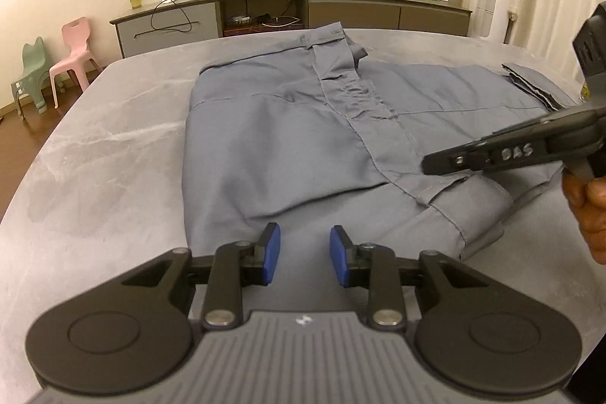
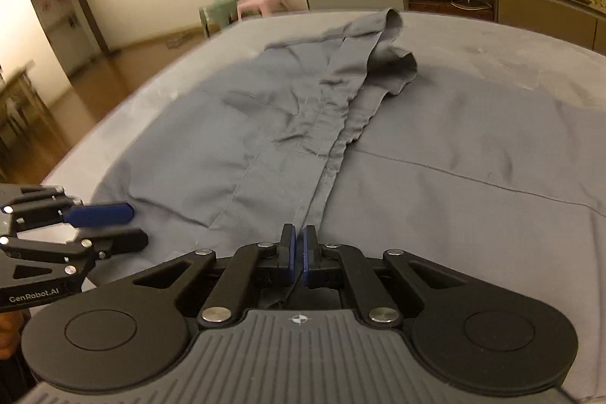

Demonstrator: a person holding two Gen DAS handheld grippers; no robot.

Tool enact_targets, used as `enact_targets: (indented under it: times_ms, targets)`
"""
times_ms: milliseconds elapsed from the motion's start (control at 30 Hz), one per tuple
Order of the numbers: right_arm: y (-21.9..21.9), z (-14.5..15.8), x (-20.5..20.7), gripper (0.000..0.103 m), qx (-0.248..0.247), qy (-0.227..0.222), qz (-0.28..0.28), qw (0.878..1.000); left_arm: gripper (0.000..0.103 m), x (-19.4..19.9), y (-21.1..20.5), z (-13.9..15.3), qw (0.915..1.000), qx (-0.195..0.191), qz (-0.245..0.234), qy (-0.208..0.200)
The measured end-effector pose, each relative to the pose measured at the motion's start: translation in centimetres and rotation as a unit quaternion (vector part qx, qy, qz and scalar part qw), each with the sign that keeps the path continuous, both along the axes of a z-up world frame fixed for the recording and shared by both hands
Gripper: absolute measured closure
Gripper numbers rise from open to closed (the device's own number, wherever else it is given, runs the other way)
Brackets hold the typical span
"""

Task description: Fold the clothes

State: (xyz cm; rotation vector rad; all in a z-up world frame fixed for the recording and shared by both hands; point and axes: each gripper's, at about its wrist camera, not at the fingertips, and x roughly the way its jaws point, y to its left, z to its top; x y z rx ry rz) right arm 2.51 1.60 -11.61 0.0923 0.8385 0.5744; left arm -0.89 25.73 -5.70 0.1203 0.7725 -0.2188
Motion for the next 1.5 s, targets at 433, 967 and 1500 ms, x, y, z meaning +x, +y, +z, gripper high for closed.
enact_targets:
  times_ms: [433,967,1500]
  targets:
    - [0.2,2.7,-7.0,0.067,0.006,-0.021,0.048,0.999,0.073,0.0,0.0,0.3,1.0,0.001,0.0,0.003]
    - [-4.4,2.9,-4.9,0.069,-0.116,-0.074,-0.038,0.99,0.072,-0.8,-3.5,0.1,0.9967,0.059,-0.048,-0.027]
    - [-7.4,2.0,-4.2,0.066,-0.133,-0.079,-0.065,0.986,0.069,-2.8,-12.6,-1.3,0.9783,0.144,-0.127,-0.078]
